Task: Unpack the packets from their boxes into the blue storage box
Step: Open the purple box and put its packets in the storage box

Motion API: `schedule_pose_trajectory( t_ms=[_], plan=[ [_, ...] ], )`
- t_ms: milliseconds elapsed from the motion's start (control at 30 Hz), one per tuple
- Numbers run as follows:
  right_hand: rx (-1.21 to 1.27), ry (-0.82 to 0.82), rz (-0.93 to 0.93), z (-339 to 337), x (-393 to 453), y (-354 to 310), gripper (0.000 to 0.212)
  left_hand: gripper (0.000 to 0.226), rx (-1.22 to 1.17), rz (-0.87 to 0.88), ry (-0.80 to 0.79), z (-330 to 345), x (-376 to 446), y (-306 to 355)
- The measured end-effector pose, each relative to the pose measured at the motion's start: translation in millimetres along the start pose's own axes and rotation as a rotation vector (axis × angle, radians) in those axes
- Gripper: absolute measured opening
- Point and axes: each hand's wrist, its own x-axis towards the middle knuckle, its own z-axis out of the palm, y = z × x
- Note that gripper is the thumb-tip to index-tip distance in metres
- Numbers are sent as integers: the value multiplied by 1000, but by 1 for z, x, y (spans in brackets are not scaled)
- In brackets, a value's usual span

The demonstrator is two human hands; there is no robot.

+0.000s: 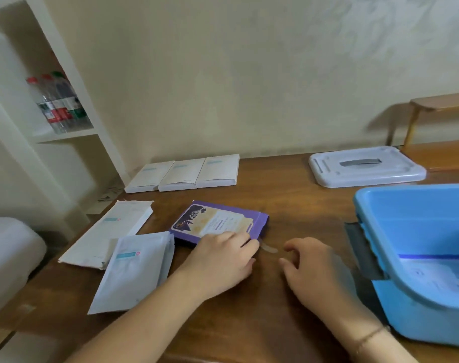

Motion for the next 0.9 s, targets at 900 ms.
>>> schedule_pose_trajectory(
  t_ms=[900],
  plan=[
    [-62,290,-910,4,-1,-71,12,19,-775,-794,929,-22,-64,-24]
  ],
)
